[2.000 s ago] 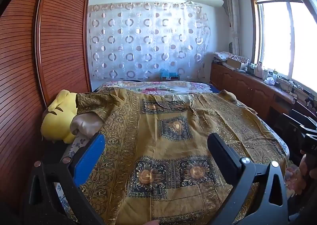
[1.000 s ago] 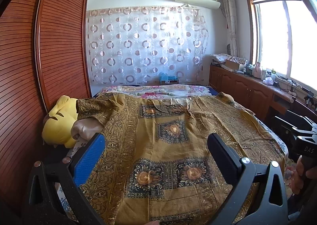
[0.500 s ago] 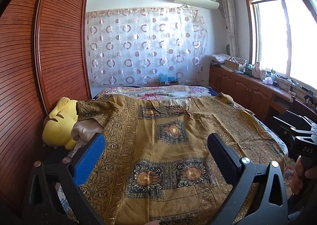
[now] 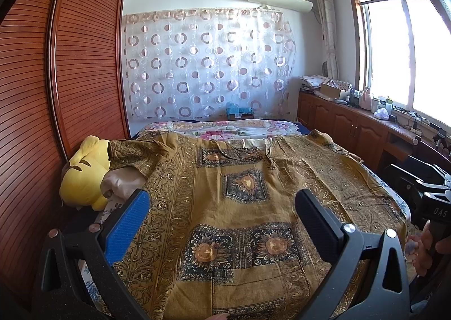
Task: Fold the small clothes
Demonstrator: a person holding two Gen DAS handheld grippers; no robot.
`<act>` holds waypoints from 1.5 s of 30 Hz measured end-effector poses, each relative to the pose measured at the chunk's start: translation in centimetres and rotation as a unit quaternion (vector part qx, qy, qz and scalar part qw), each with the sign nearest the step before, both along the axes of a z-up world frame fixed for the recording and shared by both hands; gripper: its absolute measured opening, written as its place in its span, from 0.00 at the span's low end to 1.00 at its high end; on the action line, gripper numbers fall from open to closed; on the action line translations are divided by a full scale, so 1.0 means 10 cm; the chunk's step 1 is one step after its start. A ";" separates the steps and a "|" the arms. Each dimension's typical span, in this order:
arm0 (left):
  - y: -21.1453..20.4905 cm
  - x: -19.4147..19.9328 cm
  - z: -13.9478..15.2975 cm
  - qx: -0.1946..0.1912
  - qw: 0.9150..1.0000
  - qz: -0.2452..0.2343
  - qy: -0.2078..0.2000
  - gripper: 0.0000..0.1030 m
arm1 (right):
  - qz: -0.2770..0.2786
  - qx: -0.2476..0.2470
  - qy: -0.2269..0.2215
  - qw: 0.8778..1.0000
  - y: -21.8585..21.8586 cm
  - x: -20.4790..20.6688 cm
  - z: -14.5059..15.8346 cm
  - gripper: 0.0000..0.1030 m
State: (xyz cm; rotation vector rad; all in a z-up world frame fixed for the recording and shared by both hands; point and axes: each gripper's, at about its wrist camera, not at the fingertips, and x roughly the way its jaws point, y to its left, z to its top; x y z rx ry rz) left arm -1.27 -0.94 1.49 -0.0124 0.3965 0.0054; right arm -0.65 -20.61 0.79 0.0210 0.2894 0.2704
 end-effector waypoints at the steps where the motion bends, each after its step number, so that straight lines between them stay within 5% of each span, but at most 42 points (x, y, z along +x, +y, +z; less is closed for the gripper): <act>1: 0.00 0.00 0.00 0.000 1.000 0.000 0.000 1.00 | 0.000 0.000 0.000 1.000 0.00 0.00 0.00 1.00; 34: -0.01 0.00 0.01 0.000 1.000 -0.001 0.004 1.00 | 0.005 0.000 0.004 1.000 0.02 0.00 -0.01 1.00; 45: 0.34 0.27 -0.32 -0.010 0.999 0.005 0.048 1.00 | 0.036 -0.007 0.026 0.999 0.11 0.25 -0.12 1.00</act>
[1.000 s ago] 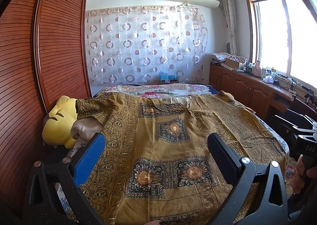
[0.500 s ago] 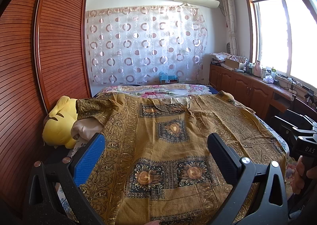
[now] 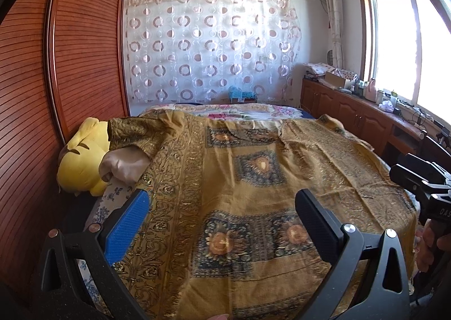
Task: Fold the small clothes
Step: 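Move the left tool to the shirt's sleeve and close on its edge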
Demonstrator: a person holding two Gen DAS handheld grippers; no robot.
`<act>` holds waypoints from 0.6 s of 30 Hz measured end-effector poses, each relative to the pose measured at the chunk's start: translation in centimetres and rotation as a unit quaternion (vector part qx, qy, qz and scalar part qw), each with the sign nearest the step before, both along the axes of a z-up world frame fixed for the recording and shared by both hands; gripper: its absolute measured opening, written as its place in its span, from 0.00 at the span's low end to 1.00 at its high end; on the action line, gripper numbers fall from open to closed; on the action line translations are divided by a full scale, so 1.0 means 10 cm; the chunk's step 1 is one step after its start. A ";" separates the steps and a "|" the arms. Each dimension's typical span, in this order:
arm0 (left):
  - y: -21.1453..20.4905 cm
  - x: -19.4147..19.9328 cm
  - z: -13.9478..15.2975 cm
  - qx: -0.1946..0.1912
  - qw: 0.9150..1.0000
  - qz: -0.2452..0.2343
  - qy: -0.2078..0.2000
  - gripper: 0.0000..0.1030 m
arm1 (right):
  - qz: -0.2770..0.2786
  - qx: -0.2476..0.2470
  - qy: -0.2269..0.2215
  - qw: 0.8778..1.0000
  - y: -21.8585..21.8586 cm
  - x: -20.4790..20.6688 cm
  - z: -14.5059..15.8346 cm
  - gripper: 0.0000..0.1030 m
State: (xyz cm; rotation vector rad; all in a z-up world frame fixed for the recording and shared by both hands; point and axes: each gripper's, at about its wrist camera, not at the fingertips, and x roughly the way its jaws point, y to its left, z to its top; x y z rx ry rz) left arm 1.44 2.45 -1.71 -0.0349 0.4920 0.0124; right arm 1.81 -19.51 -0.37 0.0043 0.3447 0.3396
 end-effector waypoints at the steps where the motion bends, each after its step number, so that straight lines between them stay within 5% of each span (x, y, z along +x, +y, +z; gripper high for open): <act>1: 0.03 0.03 -0.02 0.001 1.000 0.002 0.003 1.00 | 0.004 -0.001 0.002 1.000 0.01 0.05 -0.01 1.00; 18: 0.76 0.53 -0.14 0.011 0.998 0.039 0.044 1.00 | 0.105 -0.028 0.044 0.993 0.33 0.75 -0.11 1.00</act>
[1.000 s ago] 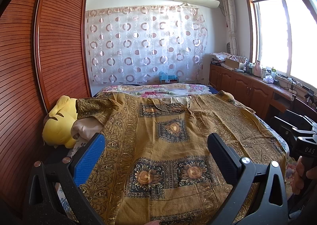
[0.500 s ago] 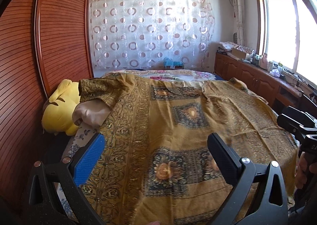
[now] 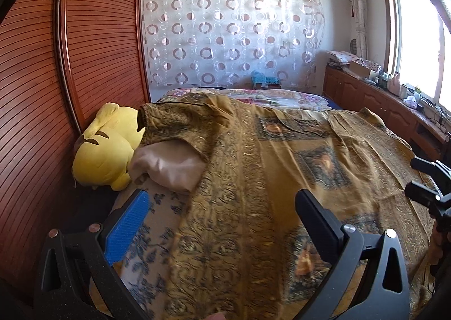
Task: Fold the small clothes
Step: 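Move the left tool to the shirt's sleeve and close on its edge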
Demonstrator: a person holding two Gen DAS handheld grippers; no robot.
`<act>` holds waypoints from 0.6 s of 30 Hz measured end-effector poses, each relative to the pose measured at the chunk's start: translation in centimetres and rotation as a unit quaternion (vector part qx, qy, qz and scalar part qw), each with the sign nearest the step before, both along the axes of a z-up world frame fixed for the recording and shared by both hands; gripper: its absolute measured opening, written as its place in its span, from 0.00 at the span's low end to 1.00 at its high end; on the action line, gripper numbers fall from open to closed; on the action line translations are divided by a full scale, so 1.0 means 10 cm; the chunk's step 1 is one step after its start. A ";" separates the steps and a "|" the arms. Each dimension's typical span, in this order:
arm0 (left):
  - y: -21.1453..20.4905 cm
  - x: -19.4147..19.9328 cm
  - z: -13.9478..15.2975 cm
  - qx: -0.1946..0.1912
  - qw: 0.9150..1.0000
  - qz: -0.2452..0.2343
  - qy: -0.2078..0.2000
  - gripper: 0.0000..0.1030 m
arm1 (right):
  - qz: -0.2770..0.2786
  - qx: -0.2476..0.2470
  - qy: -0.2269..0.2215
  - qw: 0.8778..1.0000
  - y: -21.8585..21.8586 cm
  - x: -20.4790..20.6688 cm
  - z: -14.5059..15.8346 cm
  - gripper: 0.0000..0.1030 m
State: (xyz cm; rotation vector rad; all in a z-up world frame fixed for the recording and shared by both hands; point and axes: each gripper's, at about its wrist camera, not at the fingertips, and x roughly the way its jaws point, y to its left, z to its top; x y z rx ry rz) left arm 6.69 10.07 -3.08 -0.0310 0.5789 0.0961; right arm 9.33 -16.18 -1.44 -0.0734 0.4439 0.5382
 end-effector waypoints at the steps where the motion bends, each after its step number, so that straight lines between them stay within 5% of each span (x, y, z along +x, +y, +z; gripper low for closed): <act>1: 0.05 0.04 0.01 0.001 1.000 0.001 0.001 1.00 | 0.007 -0.004 0.006 1.000 0.03 0.05 0.00 1.00; 12: 0.73 0.62 0.13 0.001 1.000 0.011 0.016 1.00 | 0.035 -0.027 0.060 0.997 0.12 0.43 -0.04 1.00; 18: 1.01 1.01 0.02 -0.014 0.999 0.016 0.046 0.79 | 0.034 -0.039 0.062 0.997 0.14 0.47 -0.04 1.00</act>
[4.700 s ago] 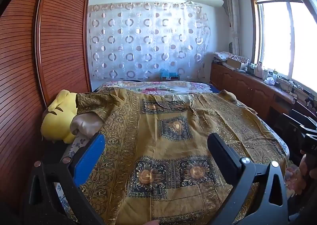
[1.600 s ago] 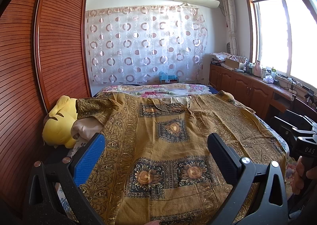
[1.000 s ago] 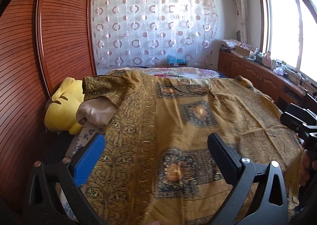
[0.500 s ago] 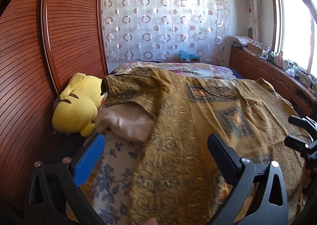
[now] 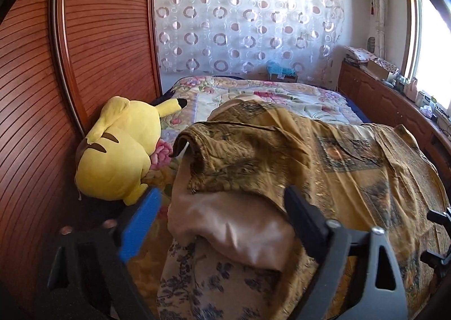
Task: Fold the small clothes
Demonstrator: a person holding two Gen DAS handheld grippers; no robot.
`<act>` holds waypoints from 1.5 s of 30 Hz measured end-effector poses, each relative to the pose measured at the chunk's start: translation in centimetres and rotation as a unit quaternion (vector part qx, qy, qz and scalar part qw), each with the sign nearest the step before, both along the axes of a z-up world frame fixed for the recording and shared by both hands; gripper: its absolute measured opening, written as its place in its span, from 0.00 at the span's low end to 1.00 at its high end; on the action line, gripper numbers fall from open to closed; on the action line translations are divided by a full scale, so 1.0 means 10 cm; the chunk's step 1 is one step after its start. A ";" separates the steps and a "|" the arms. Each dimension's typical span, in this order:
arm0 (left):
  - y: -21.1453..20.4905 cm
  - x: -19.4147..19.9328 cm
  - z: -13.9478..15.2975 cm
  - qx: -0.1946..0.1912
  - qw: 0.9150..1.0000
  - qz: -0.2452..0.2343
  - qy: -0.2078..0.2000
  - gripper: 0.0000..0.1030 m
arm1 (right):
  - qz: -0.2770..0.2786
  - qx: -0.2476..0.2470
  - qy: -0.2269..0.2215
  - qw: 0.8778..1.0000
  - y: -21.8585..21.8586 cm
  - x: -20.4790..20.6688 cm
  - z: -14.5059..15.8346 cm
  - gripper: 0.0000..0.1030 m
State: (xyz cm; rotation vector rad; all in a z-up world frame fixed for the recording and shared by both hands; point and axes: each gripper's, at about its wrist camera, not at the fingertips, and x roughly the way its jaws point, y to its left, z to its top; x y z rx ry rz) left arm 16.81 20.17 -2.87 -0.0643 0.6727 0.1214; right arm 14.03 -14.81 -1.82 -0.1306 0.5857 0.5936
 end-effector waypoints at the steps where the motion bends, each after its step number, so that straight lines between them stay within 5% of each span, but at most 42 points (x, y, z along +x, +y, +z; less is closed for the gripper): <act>1: 0.04 0.09 -0.02 -0.004 1.000 0.001 0.006 0.76 | -0.001 -0.001 0.000 1.000 -0.01 0.01 0.01 1.00; 11: 0.17 0.59 -0.09 -0.038 0.998 -0.018 0.039 0.40 | -0.005 0.000 -0.006 1.000 0.15 0.02 -0.07 1.00; 15: 0.08 0.64 0.01 -0.034 0.998 -0.034 0.039 0.08 | -0.008 0.004 -0.001 1.000 0.14 0.05 -0.09 1.00; 25: -0.87 0.44 0.56 0.005 0.986 -0.165 0.017 0.05 | -0.012 0.007 -0.007 1.000 0.13 0.02 -0.11 1.00; 32: -1.38 0.23 0.74 0.028 0.972 -0.230 0.021 0.13 | -0.014 0.012 -0.006 1.000 0.11 0.01 -0.11 1.00; 40: -1.21 0.04 0.68 0.046 0.975 -0.217 0.010 0.67 | -0.014 0.017 -0.006 1.000 0.08 0.02 -0.11 1.00; 45: -0.92 -0.02 0.33 0.029 0.983 -0.180 0.036 0.76 | -0.013 0.018 -0.003 1.000 0.07 0.03 -0.11 1.00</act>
